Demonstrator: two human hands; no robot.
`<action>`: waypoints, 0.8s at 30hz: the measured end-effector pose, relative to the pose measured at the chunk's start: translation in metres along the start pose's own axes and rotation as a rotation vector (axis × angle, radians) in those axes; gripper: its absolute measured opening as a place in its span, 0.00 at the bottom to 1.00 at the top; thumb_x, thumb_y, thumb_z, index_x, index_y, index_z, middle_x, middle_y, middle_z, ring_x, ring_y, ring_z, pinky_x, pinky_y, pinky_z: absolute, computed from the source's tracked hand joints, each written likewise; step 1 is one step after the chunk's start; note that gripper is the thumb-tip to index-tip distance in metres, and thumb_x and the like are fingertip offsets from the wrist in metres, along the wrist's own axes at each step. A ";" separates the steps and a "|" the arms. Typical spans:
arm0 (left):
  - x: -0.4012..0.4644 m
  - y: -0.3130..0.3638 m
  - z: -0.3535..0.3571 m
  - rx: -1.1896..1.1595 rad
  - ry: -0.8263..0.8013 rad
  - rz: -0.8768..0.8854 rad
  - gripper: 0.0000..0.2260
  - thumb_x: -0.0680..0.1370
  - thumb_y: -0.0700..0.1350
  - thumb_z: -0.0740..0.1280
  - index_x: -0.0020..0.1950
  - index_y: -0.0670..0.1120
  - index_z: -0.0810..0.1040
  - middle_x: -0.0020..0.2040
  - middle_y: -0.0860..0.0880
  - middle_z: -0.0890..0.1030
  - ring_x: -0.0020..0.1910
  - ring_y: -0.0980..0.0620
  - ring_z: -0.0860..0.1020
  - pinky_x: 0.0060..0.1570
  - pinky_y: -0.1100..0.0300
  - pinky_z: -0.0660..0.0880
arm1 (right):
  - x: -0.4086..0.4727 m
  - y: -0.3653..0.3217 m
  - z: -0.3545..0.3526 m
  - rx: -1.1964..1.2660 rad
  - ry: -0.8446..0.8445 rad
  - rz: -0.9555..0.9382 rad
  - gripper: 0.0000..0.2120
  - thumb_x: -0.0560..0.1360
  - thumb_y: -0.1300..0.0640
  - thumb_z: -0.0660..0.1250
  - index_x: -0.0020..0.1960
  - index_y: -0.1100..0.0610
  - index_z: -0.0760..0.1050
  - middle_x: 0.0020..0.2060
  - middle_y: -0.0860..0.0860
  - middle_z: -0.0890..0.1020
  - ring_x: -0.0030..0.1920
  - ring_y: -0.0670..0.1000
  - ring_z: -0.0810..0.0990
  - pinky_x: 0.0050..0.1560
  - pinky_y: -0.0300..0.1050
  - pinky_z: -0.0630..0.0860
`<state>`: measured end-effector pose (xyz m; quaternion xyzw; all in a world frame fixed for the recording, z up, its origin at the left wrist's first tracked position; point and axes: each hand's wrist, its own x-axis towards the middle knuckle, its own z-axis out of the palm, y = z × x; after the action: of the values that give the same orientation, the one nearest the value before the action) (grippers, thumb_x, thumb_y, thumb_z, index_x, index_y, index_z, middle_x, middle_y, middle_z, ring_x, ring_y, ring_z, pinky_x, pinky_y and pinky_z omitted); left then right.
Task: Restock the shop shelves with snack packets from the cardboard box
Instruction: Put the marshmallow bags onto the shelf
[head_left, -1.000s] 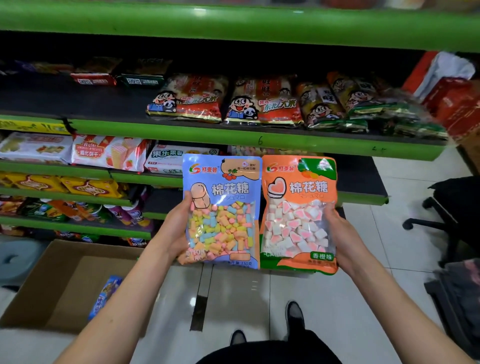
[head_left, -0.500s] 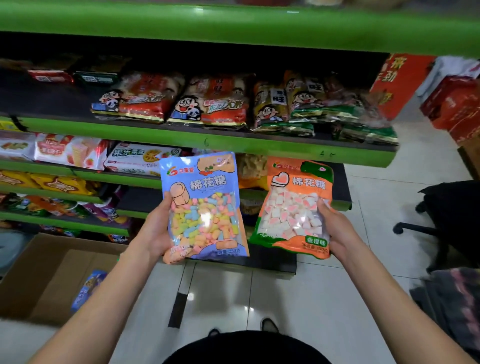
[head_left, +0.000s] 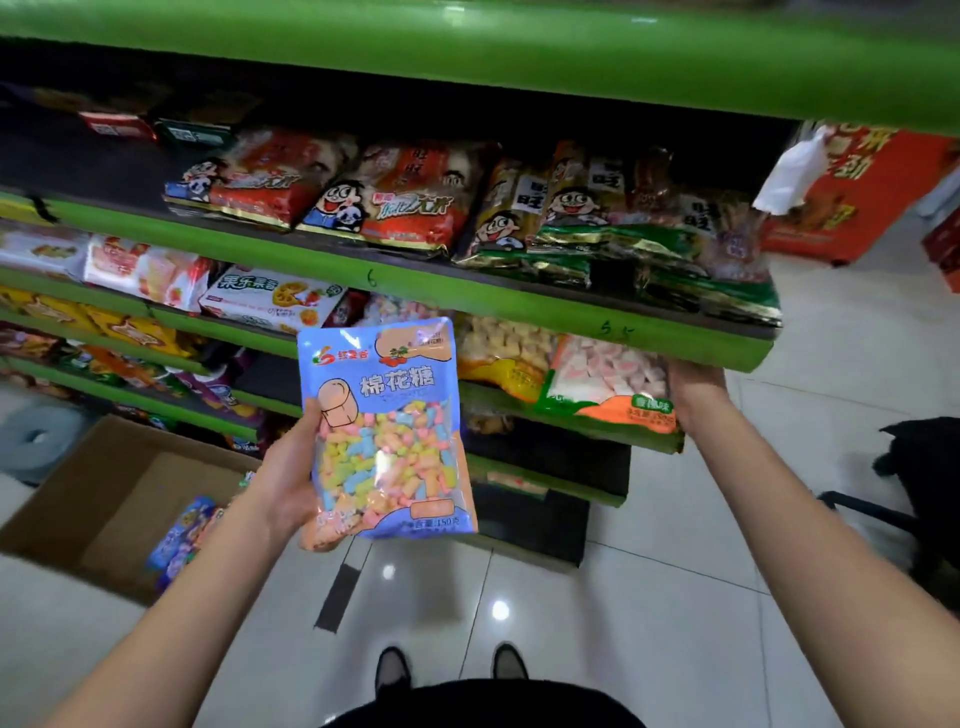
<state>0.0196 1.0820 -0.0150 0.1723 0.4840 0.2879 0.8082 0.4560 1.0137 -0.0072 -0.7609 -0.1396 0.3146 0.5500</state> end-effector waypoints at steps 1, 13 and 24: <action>-0.002 0.000 -0.002 0.004 0.023 0.006 0.27 0.80 0.66 0.57 0.68 0.50 0.79 0.65 0.42 0.81 0.63 0.35 0.79 0.68 0.34 0.68 | 0.009 0.000 0.002 -0.140 -0.015 -0.041 0.12 0.81 0.61 0.64 0.64 0.62 0.74 0.63 0.58 0.80 0.50 0.52 0.82 0.48 0.36 0.78; 0.000 0.003 0.006 -0.012 0.022 0.030 0.27 0.80 0.67 0.56 0.67 0.50 0.80 0.64 0.43 0.82 0.61 0.36 0.81 0.58 0.38 0.77 | -0.006 0.045 0.006 -1.159 -0.226 -0.472 0.28 0.78 0.35 0.57 0.76 0.41 0.63 0.78 0.49 0.63 0.78 0.58 0.57 0.76 0.56 0.52; 0.008 -0.005 0.028 0.027 0.004 0.025 0.27 0.79 0.66 0.58 0.66 0.50 0.81 0.64 0.43 0.82 0.61 0.36 0.81 0.56 0.37 0.78 | -0.003 0.056 0.014 -1.210 -0.331 -0.497 0.30 0.80 0.35 0.56 0.79 0.38 0.53 0.81 0.45 0.52 0.80 0.59 0.46 0.77 0.63 0.50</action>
<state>0.0491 1.0836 -0.0100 0.1888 0.4874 0.2919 0.8010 0.4379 1.0025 -0.0609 -0.8221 -0.5446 0.1572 0.0542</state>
